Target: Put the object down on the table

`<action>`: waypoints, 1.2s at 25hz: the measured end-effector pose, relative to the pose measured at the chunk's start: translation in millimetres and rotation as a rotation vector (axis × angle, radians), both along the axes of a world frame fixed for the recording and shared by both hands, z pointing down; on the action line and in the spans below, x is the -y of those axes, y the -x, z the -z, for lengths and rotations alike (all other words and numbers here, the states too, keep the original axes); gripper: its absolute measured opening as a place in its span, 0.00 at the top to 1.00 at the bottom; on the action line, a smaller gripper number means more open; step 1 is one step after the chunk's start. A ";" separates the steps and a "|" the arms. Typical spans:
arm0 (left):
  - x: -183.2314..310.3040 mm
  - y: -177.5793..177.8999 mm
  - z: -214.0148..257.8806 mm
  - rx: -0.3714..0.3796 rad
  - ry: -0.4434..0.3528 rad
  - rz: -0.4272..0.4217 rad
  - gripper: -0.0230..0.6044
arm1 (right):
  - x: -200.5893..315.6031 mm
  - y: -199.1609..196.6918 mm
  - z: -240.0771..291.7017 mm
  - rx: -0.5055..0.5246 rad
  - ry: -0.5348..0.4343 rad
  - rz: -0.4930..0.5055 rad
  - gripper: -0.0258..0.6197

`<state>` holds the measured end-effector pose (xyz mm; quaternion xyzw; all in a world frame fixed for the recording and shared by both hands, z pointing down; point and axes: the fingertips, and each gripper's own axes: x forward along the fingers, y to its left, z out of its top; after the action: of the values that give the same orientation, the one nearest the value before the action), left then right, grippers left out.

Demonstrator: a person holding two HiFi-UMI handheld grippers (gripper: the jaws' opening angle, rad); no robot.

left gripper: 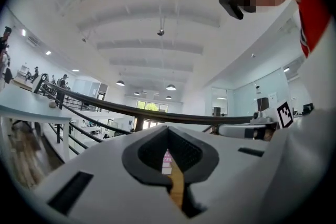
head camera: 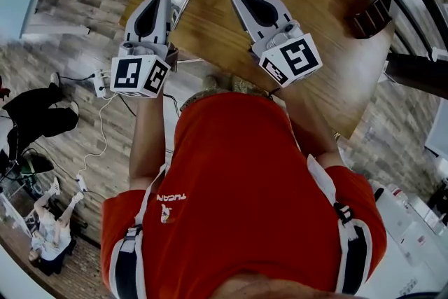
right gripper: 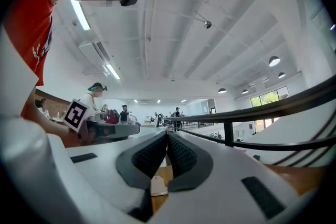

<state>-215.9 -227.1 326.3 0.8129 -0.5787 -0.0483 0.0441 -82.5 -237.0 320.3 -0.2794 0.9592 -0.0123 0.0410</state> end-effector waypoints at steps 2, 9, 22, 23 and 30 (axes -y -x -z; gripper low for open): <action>-5.5 -6.8 6.6 -0.012 -0.011 -0.012 0.95 | -3.1 -0.3 7.3 0.013 -0.013 0.009 0.92; -14.5 -19.2 15.3 -0.013 -0.031 -0.032 0.95 | -21.2 3.0 19.0 0.033 -0.051 0.041 0.92; -13.8 -22.1 15.5 -0.026 -0.027 -0.033 0.95 | -27.6 7.0 16.7 0.008 -0.058 0.070 0.92; -14.5 -21.1 14.7 -0.027 -0.026 -0.031 0.95 | -28.2 8.0 16.4 0.007 -0.058 0.072 0.92; -16.8 -15.8 12.9 -0.028 -0.023 -0.025 0.95 | -30.4 13.4 15.1 0.006 -0.058 0.081 0.92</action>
<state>-200.2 -210.4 313.5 0.8197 -0.5674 -0.0658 0.0436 -95.9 -206.6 305.3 -0.2390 0.9696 0.0132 0.0513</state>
